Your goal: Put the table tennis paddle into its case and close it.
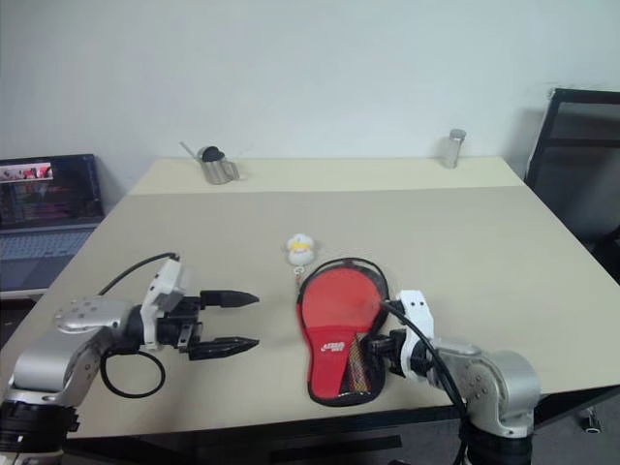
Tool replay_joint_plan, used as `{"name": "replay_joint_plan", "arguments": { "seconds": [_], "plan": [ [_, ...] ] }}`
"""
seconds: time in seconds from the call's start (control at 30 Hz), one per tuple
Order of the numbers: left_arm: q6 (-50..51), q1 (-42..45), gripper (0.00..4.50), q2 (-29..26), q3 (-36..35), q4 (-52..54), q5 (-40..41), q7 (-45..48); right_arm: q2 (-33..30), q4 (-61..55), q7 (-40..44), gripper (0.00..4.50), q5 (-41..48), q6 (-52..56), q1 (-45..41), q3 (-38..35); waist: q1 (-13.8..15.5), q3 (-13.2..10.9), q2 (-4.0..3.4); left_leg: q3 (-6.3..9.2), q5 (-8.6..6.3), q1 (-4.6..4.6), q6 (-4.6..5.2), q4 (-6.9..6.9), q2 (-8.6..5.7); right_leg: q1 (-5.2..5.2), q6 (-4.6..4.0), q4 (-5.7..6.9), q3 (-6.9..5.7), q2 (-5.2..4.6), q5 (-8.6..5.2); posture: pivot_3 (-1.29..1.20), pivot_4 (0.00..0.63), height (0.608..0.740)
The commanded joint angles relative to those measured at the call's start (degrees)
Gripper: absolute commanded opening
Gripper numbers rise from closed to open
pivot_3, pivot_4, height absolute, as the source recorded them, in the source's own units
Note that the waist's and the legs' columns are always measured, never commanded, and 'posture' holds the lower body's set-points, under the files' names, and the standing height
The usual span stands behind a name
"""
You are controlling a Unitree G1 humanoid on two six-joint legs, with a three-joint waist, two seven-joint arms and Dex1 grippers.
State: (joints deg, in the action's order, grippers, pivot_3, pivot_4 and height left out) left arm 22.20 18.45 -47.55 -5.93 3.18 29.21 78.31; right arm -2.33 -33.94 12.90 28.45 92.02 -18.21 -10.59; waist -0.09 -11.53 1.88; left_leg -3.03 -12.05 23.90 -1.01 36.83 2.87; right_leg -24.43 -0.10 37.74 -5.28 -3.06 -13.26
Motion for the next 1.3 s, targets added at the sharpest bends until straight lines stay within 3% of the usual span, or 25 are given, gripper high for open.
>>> {"name": "replay_joint_plan", "arguments": {
  "seconds": [0.03,0.23,0.47,0.6,0.9,1.07,1.3],
  "plan": [
    [0.04,1.30,4.50,-1.20,-0.43,2.18,1.61,1.24,2.26,-4.20,-3.14,0.02,3.67,0.48,2.35,-0.50,-0.01,0.00,0.00,0.01,0.00,0.00,0.00,0.00,0.00,0.00,0.00,0.00,0.00,0.00,0.00,0.00,0.150,0.740],
    [0.19,2.14,4.50,-1.17,-0.06,2.04,1.41,1.91,3.25,-4.83,-6.99,0.02,7.08,0.48,3.78,-0.77,-0.02,0.00,0.00,0.02,-0.01,0.00,0.01,-0.02,0.00,0.00,0.00,-0.04,0.00,0.00,0.00,0.00,0.150,0.740],
    [-0.15,2.39,4.50,-0.73,0.49,1.99,1.00,1.48,-1.07,-3.36,-8.47,0.02,8.95,0.48,2.22,-1.25,-0.02,0.00,0.00,0.02,-0.01,0.02,0.02,-0.03,-0.03,0.00,0.00,-0.08,0.00,0.00,-0.01,0.00,0.150,0.740],
    [-0.45,2.14,4.50,-0.23,0.77,2.11,0.84,0.82,-2.53,-3.43,-9.22,1.10,10.28,0.48,1.63,-2.74,-0.01,0.00,0.00,0.03,-0.02,0.04,0.02,-0.03,-0.05,0.00,0.00,-0.10,-0.01,0.00,-0.01,0.00,0.150,0.740],
    [-0.86,3.39,4.50,2.42,-0.42,0.30,0.49,-4.24,-7.14,-9.47,-7.28,4.31,16.20,0.48,-3.18,-4.52,-0.03,-0.01,-0.01,0.04,-0.02,0.04,0.03,-0.02,-0.04,0.02,0.01,-0.10,-0.01,-0.01,0.00,0.00,0.150,0.740],
    [-0.74,9.48,4.50,6.24,-0.82,-6.07,-1.66,-12.46,-11.06,-5.24,-3.58,4.47,14.24,-5.16,-12.85,-1.19,0.01,-0.01,-0.01,0.11,-0.01,0.03,0.03,0.02,-0.10,0.03,0.01,-0.06,-0.09,0.04,0.00,0.00,0.150,0.740],
    [-5.05,15.16,4.50,8.65,-0.12,-13.86,-6.08,-18.35,-15.57,2.99,0.83,4.47,8.38,-16.83,-15.19,9.82,-0.05,0.00,0.02,-0.07,-0.07,0.13,0.11,-0.07,-0.18,0.00,0.02,-0.27,0.00,0.04,0.01,0.00,0.150,0.740]
  ]
}}
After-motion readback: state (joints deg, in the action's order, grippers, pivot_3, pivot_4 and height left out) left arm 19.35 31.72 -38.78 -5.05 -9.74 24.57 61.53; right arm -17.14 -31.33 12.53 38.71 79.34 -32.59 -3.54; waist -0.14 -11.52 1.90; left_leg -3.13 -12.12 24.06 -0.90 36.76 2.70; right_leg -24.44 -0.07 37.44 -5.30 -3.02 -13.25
